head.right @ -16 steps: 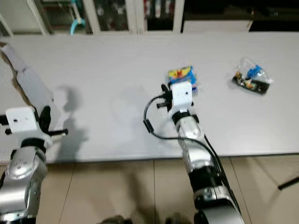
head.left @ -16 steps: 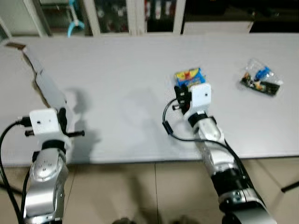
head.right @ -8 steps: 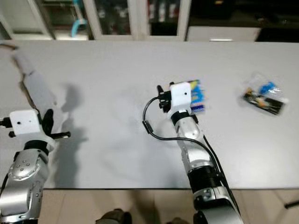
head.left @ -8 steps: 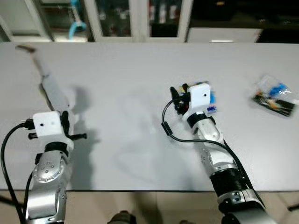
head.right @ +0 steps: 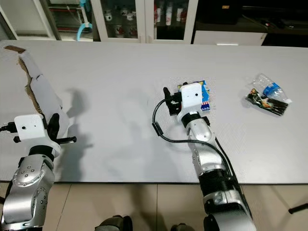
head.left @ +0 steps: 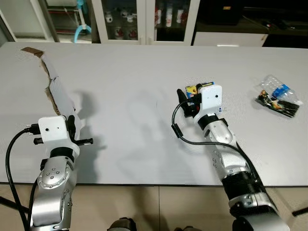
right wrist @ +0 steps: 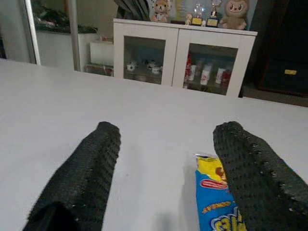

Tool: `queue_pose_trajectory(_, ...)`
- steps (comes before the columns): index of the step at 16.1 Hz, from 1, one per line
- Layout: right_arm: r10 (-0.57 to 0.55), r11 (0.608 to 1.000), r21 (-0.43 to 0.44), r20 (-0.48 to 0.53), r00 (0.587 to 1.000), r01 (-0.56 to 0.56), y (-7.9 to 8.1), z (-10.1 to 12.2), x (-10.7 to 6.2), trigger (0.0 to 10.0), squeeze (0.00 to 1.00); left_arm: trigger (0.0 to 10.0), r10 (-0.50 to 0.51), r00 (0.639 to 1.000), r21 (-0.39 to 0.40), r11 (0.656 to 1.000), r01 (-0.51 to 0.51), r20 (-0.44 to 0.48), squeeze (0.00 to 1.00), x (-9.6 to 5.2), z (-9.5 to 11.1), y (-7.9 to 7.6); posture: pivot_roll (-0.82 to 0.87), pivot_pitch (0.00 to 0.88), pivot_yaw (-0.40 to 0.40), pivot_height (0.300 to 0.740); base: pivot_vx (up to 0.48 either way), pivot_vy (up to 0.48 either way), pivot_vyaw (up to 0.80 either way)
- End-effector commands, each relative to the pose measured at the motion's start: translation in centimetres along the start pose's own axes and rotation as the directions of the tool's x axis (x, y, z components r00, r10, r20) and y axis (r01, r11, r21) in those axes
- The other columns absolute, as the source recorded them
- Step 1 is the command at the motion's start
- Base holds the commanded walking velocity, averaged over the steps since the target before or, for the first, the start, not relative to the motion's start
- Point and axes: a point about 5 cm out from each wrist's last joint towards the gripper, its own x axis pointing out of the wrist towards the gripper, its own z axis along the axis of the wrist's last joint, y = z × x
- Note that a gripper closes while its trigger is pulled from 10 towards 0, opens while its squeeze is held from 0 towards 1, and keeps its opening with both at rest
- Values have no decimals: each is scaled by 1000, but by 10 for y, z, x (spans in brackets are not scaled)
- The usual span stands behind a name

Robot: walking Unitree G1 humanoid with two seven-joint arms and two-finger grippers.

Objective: Picking trash to rubbish bin

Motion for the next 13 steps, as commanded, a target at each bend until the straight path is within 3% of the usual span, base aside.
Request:
queue_pose_trajectory(1,3,1000,0,-15,1000,-3,-4,0,3,10000,1000,10000,17,1000,-6,1000,-17,0,0,-2,0,1,25,110,-4,740,0,0,0)
queue_pose_trajectory(6,-11,1000,-21,-47,999,10,-15,-1,3,10000,1000,10000,5,1000,-13,1000,-5,-8,0,-7,-2,-2,18,144,-2,740,0,0,0)
queue_pose_trajectory(7,-2,1000,-20,-59,998,1,-15,-2,4,10000,114,10000,6,1000,-10,1000,-6,-19,0,-9,-4,-1,21,156,-1,740,0,0,0)
queue_pose_trajectory(8,9,1000,-22,-64,998,-10,-16,-2,5,10000,0,10000,7,1000,-6,1000,-7,-28,0,-15,-5,1,26,180,0,740,0,0,0)
queue_pose_trajectory(13,51,997,-54,-29,998,-53,-15,11,13,10000,0,10000,-11,998,1,1000,11,-63,0,-28,-9,1,43,234,9,740,0,0,0)
